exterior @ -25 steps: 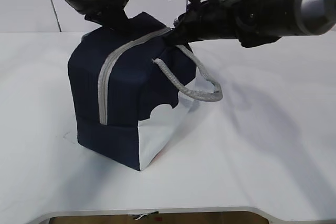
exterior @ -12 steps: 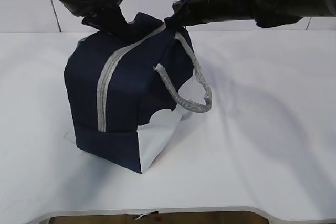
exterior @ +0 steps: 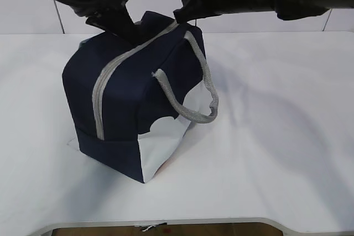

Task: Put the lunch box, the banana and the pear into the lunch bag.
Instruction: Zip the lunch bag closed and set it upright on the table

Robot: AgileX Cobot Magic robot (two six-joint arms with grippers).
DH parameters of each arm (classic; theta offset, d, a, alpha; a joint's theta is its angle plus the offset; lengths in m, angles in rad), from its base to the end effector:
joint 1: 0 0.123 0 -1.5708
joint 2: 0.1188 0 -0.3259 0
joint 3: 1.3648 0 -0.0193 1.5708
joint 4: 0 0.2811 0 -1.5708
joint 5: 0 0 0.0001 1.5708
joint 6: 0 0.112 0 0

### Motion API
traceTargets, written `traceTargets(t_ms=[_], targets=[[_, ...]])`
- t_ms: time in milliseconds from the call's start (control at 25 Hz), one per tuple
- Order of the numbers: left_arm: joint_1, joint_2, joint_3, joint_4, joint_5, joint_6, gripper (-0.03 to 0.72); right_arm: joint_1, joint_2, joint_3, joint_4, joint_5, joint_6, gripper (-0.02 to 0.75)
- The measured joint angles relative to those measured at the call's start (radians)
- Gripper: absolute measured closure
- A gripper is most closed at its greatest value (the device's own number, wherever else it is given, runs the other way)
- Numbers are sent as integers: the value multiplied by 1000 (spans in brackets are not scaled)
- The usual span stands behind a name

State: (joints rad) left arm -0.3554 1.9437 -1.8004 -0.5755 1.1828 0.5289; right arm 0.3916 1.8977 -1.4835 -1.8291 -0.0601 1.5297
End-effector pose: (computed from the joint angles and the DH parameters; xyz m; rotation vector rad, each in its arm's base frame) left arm 0.4237 -0.2175 0.3246 0.9829 2.4885 -0.7398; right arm 0.4766 0.2037 0.3075 -0.6855 1.7874 0.1175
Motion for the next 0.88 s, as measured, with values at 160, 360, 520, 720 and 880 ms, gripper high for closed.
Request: traceTargets(t_ms=[160, 360, 520, 720, 880], targets=[[0, 0, 0, -10, -48, 0, 572, 0, 0, 0, 0, 0, -4, 721], [0, 0, 0, -47, -136, 0, 365, -2, 0, 0, 0, 6, -5, 721], [0, 0, 0, -54, -217, 0, 321, -4, 0, 0, 0, 13, -5, 721], [0, 23, 0, -83, -257, 0, 349, -4, -2, 0, 0, 15, -5, 721], [0, 53, 0, -90, -261, 9, 516, -6, -2, 0, 0, 16, -8, 721]])
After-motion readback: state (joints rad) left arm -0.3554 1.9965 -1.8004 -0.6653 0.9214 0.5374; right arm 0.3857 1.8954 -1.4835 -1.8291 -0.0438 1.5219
